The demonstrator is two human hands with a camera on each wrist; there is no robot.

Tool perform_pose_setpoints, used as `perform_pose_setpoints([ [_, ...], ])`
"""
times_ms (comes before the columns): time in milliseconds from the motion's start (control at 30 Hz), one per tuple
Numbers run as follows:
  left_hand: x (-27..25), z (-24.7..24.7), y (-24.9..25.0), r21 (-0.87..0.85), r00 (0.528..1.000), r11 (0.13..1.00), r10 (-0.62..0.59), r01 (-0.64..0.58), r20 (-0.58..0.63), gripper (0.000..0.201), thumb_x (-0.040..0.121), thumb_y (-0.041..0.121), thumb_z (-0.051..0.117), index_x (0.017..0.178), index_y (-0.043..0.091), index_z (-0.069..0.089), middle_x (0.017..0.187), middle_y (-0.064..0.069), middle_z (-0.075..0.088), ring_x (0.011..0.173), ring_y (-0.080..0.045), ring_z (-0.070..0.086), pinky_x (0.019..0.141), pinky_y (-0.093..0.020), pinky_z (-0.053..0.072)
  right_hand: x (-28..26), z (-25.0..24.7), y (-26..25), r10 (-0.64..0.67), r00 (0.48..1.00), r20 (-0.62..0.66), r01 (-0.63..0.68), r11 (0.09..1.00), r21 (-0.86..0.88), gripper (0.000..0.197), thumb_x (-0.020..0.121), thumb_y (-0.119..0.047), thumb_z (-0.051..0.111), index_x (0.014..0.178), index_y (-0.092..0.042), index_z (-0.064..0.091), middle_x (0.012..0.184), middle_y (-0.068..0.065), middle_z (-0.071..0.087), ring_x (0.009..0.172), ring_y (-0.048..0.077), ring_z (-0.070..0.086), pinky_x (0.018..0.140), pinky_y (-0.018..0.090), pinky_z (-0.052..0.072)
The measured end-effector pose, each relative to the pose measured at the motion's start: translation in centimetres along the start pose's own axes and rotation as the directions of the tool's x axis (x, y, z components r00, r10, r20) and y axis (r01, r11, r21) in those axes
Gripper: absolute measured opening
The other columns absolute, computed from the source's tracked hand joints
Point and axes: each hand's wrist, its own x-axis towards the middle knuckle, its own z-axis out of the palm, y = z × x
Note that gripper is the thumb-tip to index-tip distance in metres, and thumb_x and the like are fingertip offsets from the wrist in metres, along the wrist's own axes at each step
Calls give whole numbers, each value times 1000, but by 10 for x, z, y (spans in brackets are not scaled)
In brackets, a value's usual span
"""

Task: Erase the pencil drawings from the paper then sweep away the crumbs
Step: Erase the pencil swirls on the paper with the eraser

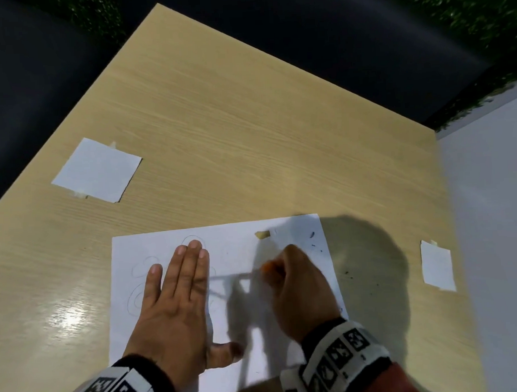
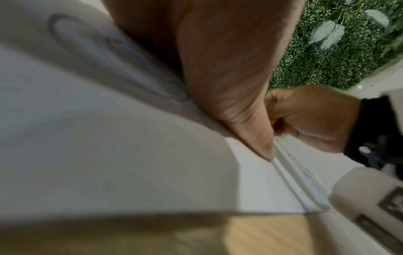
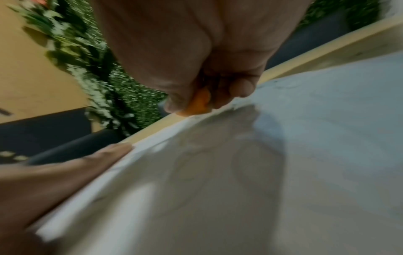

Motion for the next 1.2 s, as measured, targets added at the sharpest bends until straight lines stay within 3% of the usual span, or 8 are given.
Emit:
perform_pose_setpoints([
  [167,1,-1,-1,29,1000,1000,9,-9,25,140,46,91,46,143,-9,35,154,-23,30,142,-33,26,111,-54,14,-8,30,-30,-209,963,169,218,975,-36,15,85,-14,51,81,-25,41,88,-7,50,83,11,46,71,21,34],
  [333,1,-1,-2,6,1000,1000,3,-3,22,138,46,91,45,144,-7,34,154,-21,30,142,-31,26,108,-56,19,21,-10,17,107,991,-76,-108,994,-14,14,91,-27,48,79,-20,46,80,-5,57,76,18,53,66,27,36],
  [500,0,-5,0,9,996,1000,-28,27,85,142,45,95,45,145,-5,34,154,-20,30,144,-27,23,109,-50,16,15,5,-10,-19,999,29,18,998,64,17,88,-24,54,75,-25,43,80,-16,56,80,7,55,73,27,42],
  [633,-10,-5,2,-42,992,998,-45,50,118,145,41,97,44,143,-5,37,154,-18,32,148,-21,12,109,-50,15,41,6,-10,148,979,-138,-119,973,199,10,90,-20,51,81,-22,46,88,-13,56,81,10,55,68,24,34],
  [733,-11,-3,4,-29,990,998,-44,49,133,137,52,97,40,143,-6,38,154,-19,31,144,-27,23,116,-44,0,42,7,-26,-13,1000,3,13,983,182,7,85,-19,55,83,-18,48,88,-4,60,82,16,54,68,28,41],
  [867,-12,-1,3,-38,999,999,-24,23,-29,90,91,64,11,141,-6,36,160,-13,18,149,-22,5,101,-56,25,11,24,-53,-306,947,92,287,941,177,6,86,-22,57,84,-19,51,86,1,58,79,20,53,69,32,45],
  [1033,-5,-24,10,44,996,998,-45,42,83,121,59,89,34,123,-12,58,132,-26,56,115,-39,58,75,-51,47,14,22,-21,-104,975,-196,144,969,201,9,86,-14,53,78,-16,50,91,-1,54,92,17,48,81,23,35],
  [1200,32,-67,12,76,996,993,93,-91,-18,75,69,60,43,110,0,66,103,-15,68,79,-33,63,62,-43,53,18,31,-14,-277,944,-177,302,944,134,9,77,-6,53,84,-11,56,85,9,60,92,26,55,88,34,45],
])
